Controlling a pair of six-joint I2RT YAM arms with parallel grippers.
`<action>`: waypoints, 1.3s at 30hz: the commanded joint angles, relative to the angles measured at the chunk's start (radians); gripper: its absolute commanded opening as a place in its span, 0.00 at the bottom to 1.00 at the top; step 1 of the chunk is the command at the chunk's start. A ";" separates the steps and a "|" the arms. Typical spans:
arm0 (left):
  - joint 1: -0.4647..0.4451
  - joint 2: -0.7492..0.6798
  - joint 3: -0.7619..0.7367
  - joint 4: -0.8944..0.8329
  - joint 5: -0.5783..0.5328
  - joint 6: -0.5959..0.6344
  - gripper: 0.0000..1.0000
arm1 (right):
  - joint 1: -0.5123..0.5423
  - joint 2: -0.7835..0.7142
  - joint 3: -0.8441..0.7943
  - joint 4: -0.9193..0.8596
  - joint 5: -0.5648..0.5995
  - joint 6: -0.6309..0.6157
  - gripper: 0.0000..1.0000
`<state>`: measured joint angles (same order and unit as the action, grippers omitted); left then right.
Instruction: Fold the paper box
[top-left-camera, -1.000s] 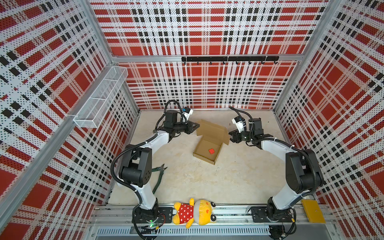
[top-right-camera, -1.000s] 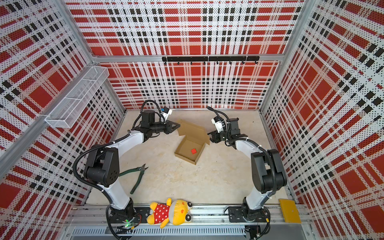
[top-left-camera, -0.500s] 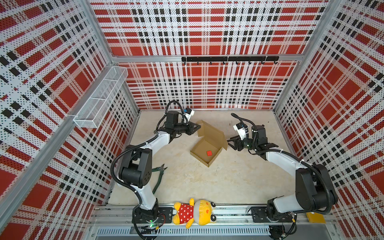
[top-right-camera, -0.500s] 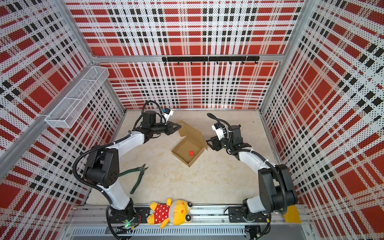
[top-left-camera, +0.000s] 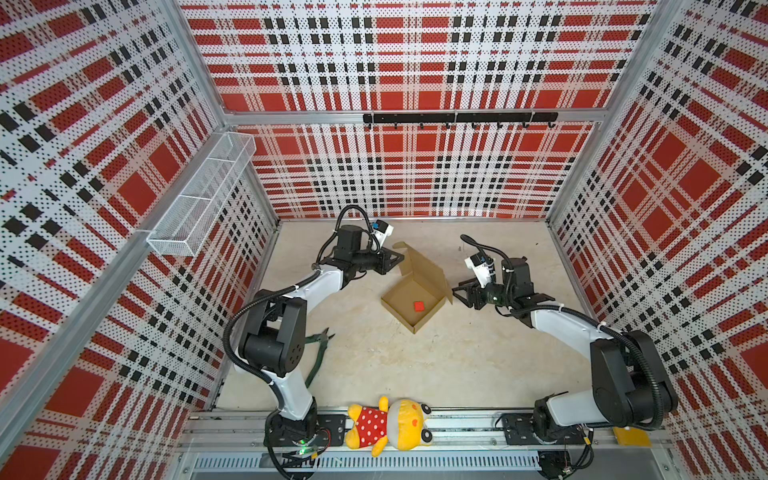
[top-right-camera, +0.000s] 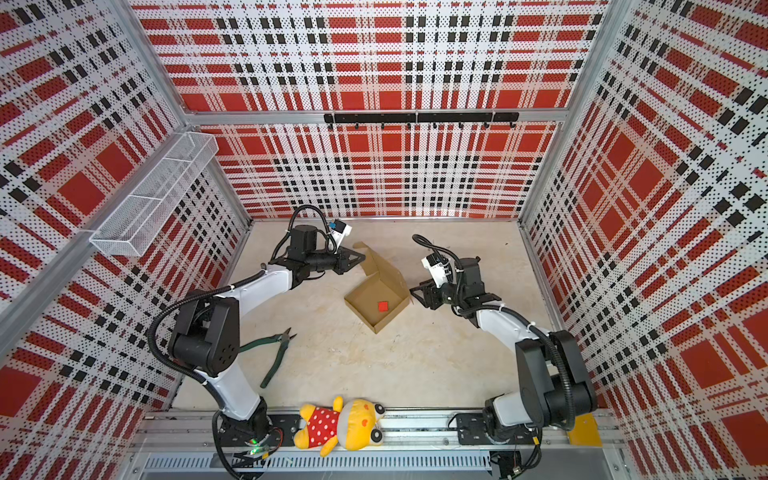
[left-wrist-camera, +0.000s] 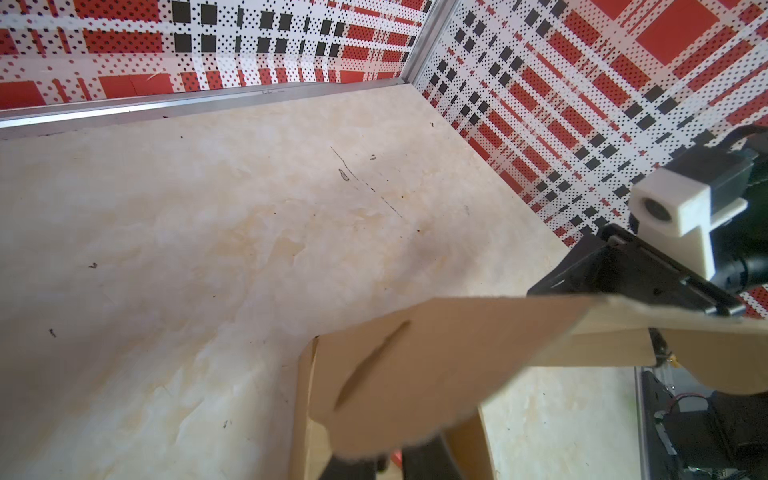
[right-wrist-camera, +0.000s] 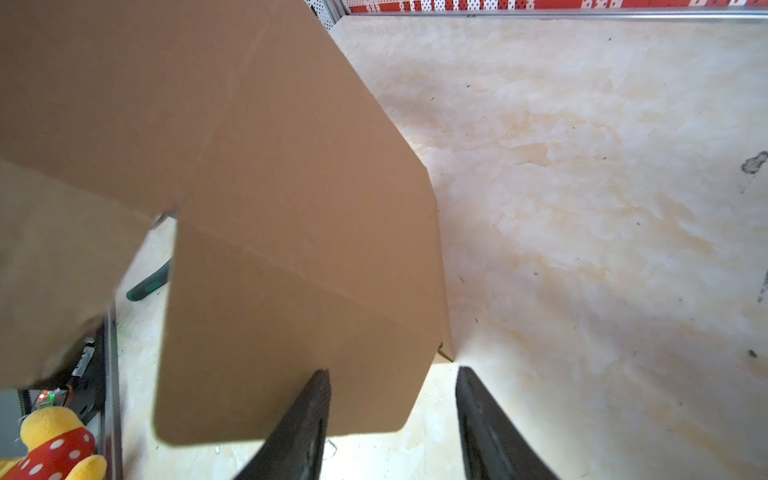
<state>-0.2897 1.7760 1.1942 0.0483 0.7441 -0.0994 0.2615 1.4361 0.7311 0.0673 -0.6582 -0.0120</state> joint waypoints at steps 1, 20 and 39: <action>-0.006 -0.027 -0.009 0.015 -0.010 -0.002 0.14 | 0.010 -0.045 -0.039 0.080 -0.057 -0.020 0.53; -0.007 -0.036 -0.024 0.034 -0.002 -0.019 0.14 | 0.147 -0.010 -0.088 0.226 -0.089 -0.107 0.56; -0.048 -0.032 -0.024 0.020 0.009 -0.019 0.14 | 0.222 0.082 -0.094 0.478 0.111 -0.120 0.54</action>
<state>-0.3275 1.7737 1.1843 0.0608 0.7429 -0.1078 0.4728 1.5097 0.6449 0.4389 -0.5991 -0.1204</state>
